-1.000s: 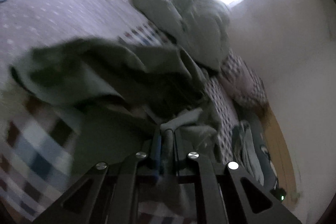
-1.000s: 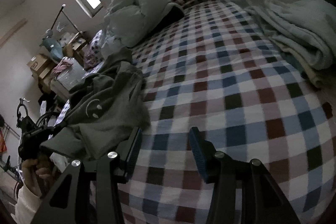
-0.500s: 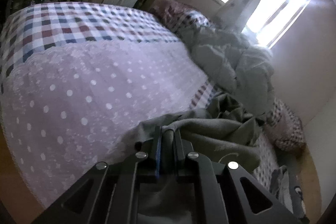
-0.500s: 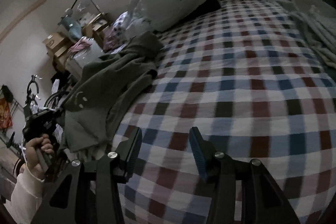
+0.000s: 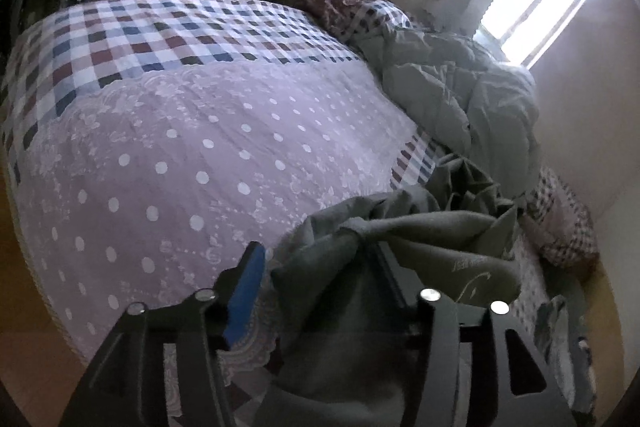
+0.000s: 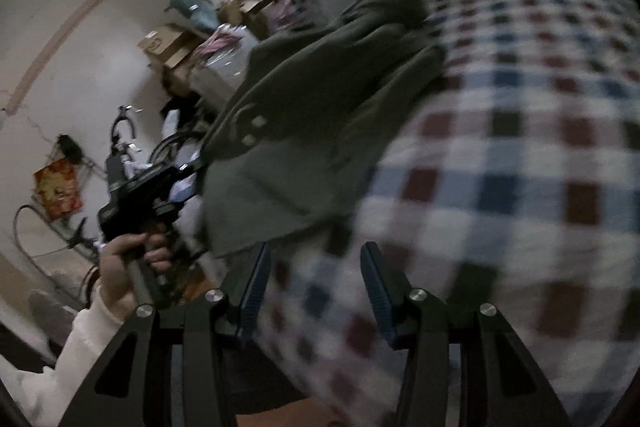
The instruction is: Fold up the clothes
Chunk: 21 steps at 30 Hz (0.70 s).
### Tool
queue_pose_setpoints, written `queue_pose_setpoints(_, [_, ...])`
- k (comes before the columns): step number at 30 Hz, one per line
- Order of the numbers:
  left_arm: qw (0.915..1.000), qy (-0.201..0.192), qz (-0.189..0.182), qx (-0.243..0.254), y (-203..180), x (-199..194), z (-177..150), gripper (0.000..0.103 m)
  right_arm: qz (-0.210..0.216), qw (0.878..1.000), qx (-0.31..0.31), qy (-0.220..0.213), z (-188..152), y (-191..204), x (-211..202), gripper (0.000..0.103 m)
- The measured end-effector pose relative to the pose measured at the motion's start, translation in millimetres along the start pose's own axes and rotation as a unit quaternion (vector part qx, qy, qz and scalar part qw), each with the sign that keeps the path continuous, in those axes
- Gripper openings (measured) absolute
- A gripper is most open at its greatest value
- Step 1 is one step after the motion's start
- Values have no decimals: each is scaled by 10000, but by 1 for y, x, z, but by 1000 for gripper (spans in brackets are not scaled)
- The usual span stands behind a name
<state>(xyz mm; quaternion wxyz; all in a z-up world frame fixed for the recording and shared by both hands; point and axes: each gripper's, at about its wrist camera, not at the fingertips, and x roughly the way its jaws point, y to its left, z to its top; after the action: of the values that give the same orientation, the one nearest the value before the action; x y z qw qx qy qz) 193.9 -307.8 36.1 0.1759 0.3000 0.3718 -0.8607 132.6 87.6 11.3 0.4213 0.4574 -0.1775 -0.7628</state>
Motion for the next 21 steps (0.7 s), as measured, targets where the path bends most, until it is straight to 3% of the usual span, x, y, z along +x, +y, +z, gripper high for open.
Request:
queue_pose_setpoints(4, [9999, 15, -154, -76, 3, -1, 2, 63, 533, 9980, 304, 131, -17, 15, 28, 51])
queue_pose_setpoints(9, [9994, 102, -318, 38, -2, 0, 0, 63, 818, 9955, 468, 71, -29, 33, 59, 51])
queue_pose_setpoints(17, [9988, 183, -436, 141, -5, 3, -1, 63, 897, 9889, 1125, -382, -14, 22, 79, 51])
queue_pose_setpoints(21, [9986, 159, -506, 50, -3, 2, -1, 63, 635, 9910, 1109, -401, -6, 20, 84, 48])
